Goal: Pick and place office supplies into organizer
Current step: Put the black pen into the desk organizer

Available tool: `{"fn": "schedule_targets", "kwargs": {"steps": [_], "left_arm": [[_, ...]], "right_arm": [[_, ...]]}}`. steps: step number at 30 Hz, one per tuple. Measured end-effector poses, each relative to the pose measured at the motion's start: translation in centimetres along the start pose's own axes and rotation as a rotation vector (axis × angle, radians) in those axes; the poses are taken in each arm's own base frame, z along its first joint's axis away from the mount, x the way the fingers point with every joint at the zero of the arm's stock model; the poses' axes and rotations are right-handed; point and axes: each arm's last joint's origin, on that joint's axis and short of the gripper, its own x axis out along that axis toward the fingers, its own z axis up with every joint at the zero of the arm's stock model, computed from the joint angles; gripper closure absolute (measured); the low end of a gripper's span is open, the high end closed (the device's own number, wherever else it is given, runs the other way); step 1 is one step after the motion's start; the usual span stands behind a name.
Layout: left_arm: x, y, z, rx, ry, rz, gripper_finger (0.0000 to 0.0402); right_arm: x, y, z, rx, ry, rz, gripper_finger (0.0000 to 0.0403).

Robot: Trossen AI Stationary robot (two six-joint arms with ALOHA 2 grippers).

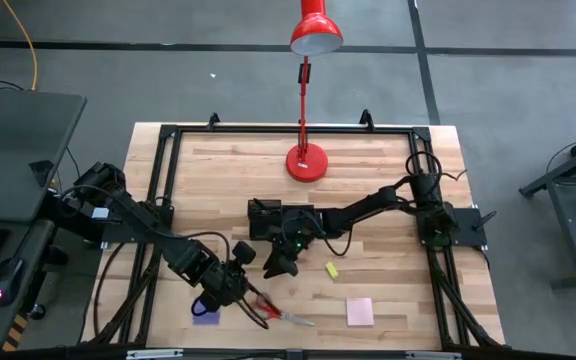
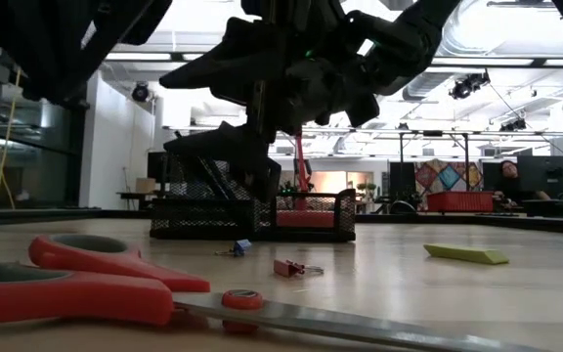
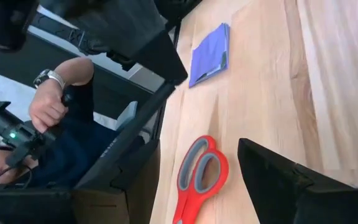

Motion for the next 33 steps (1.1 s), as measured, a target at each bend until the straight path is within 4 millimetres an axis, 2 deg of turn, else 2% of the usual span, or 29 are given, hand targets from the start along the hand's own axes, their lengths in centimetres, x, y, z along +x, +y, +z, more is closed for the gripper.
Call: {"fn": "schedule_targets", "kwargs": {"steps": [5,10,15,20,33], "left_arm": [[1.6,-0.1,-0.2,0.007,0.055,-0.034,0.0401],[2.7,-0.3,-0.2,0.045,0.083,-0.01,0.0401],[2.7,0.0,-0.3,0.062,0.101,0.086,0.0401],[2.7,0.3,-0.4,0.092,0.113,0.128,0.0401],[3.1,2.1,-0.8,0.084,0.147,0.165,0.0401]], "right_arm": [[0.0,0.3,0.2,0.007,-0.013,0.029,0.0194],[0.7,1.1,-0.6,0.008,0.017,0.045,0.0194],[1.2,1.5,-1.5,-0.009,0.04,0.009,0.0194],[1.3,1.6,-1.6,-0.017,0.032,0.004,0.0194],[1.4,1.4,-2.0,-0.023,0.061,-0.021,0.0194]]}}
